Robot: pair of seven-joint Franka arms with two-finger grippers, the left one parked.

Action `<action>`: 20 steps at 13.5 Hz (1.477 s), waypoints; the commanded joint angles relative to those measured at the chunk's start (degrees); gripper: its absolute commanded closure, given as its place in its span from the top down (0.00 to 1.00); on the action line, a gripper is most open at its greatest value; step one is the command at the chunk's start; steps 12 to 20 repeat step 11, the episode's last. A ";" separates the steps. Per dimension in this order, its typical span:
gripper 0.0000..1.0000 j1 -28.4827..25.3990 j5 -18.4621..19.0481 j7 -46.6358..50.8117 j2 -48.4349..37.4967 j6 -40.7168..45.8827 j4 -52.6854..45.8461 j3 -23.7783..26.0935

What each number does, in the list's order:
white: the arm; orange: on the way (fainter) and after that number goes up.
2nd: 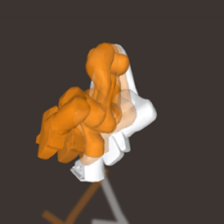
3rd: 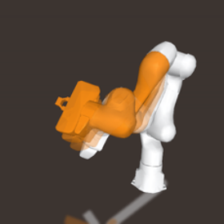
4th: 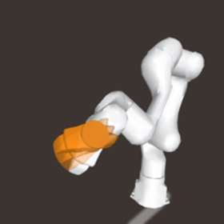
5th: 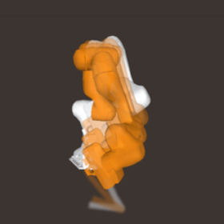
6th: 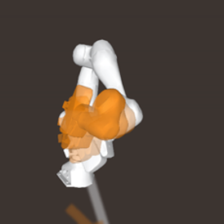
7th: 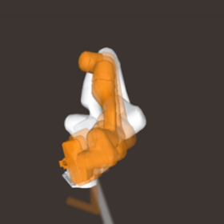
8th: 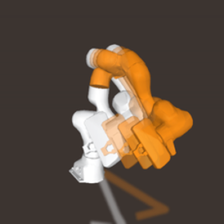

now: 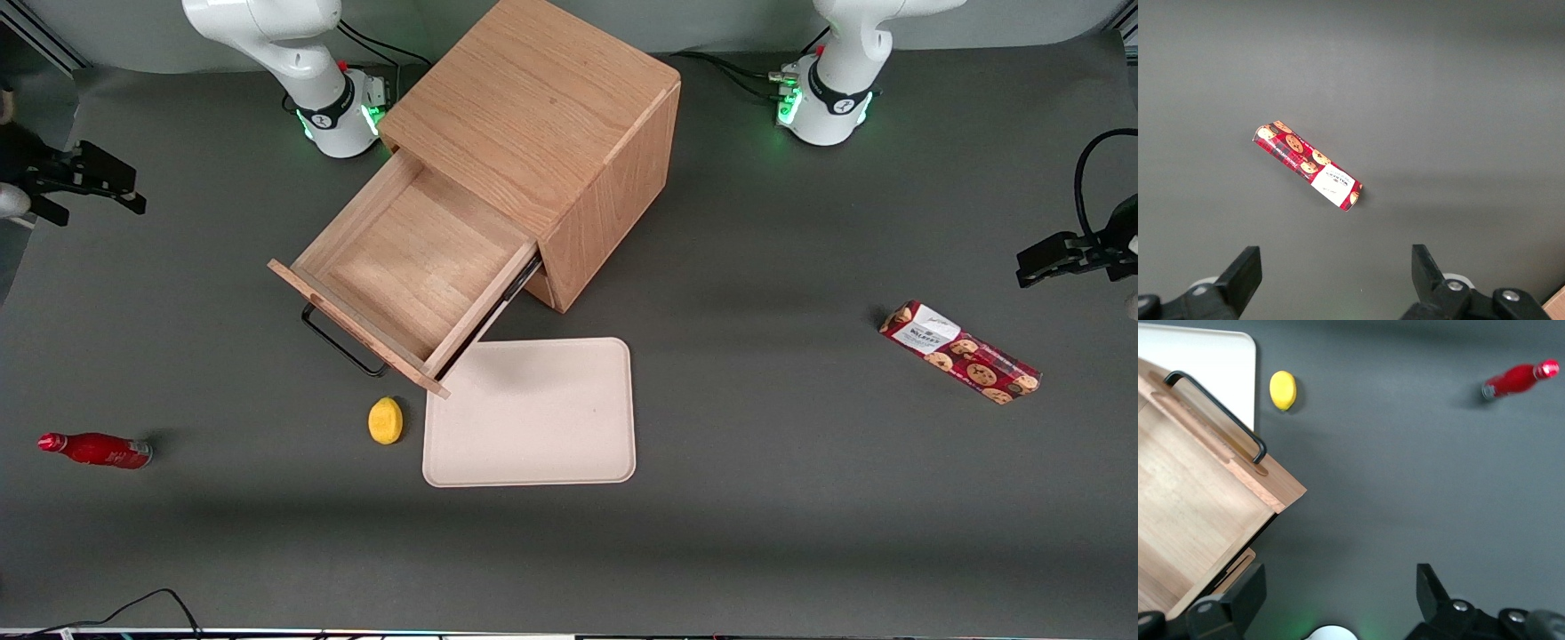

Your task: Open upper drawer

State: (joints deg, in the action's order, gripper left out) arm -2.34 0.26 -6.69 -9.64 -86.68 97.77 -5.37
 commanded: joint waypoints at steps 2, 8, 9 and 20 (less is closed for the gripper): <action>1.00 -0.91 -0.08 4.66 1.20 -2.34 1.02 -0.43; 1.00 -0.47 0.01 8.61 1.64 -3.58 0.93 -0.43; 1.00 -0.30 0.01 8.62 1.64 -3.58 1.02 -0.43; 1.00 -0.21 0.01 8.53 1.64 -3.58 1.02 -0.52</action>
